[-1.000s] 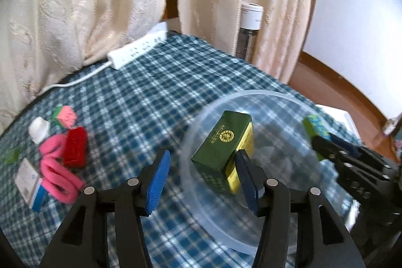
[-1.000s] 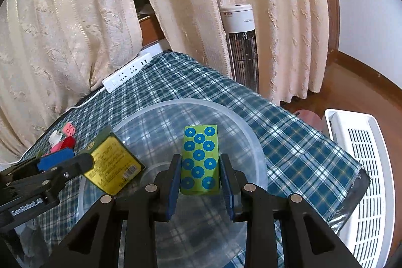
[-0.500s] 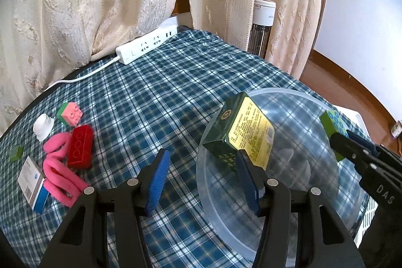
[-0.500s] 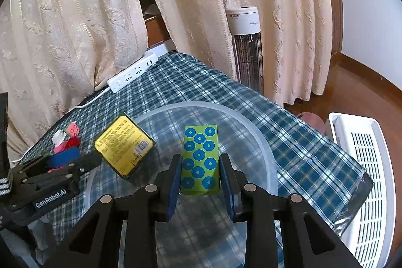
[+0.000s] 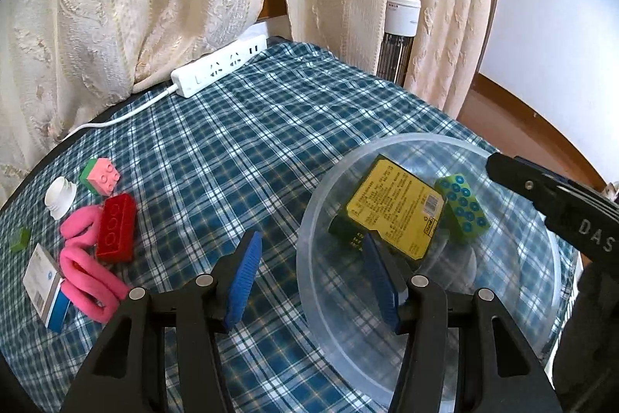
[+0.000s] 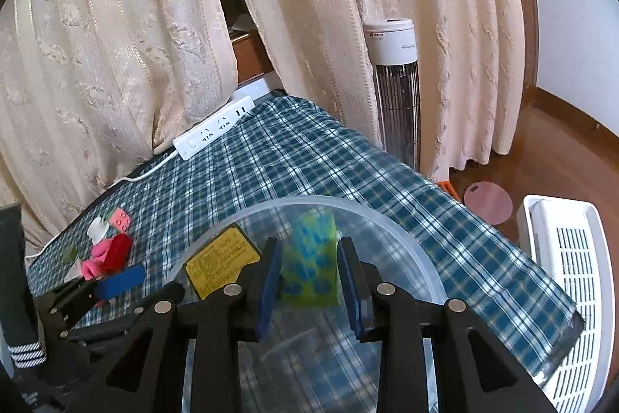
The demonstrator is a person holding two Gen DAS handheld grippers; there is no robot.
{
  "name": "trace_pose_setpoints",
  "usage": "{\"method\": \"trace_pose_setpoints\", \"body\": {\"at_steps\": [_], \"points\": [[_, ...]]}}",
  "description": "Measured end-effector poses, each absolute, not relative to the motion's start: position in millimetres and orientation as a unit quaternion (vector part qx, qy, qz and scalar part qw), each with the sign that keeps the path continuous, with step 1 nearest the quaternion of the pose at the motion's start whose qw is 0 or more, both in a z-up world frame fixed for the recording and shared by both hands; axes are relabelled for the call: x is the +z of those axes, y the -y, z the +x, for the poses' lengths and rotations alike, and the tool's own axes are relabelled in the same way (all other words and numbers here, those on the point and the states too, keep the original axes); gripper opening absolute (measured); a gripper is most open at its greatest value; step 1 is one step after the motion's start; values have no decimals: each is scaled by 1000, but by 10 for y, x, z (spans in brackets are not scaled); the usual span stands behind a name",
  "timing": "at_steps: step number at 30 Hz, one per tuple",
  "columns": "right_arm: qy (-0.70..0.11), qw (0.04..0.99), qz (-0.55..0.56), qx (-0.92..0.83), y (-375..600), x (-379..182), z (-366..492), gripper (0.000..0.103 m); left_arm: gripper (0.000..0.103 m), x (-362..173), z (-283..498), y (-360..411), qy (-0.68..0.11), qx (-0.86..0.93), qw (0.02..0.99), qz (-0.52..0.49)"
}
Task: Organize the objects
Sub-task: 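Lower the green dotted brick into the clear bowl and open the right tool, then move the left tool to the white medicine box while the right tool approaches the pink foam tube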
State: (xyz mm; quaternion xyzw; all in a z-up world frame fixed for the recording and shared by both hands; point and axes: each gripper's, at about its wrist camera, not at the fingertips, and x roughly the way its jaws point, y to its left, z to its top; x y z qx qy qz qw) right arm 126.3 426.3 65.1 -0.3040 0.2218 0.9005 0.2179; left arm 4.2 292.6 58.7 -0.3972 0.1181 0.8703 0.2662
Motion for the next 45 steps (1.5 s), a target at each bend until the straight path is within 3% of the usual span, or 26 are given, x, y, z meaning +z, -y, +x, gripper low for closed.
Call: {"method": "trace_pose_setpoints", "body": {"at_steps": [2,12,16,25,28,45], "points": [[-224,220,-303,900,-4257,650,1261,46,59,617,51,-2888,-114,871,268,-395],[-212,219,-301,904,-4081,700,1283,46,71,705,113,-2716,-110,878,259,-386],[-212,214,-296,907,-3982,724,1291,53,78,738,137,-2587,-109,886,246,-377],[-204,192,-292,915,-3702,772,1231,56,78,738,71,-2131,-85,897,207,-382],[-205,181,-287,918,-3595,780,1209,72,79,733,39,-1959,-79,900,190,-383],[-180,106,-306,929,-2925,752,847,78,79,621,-224,-881,-26,912,81,-401]]}}
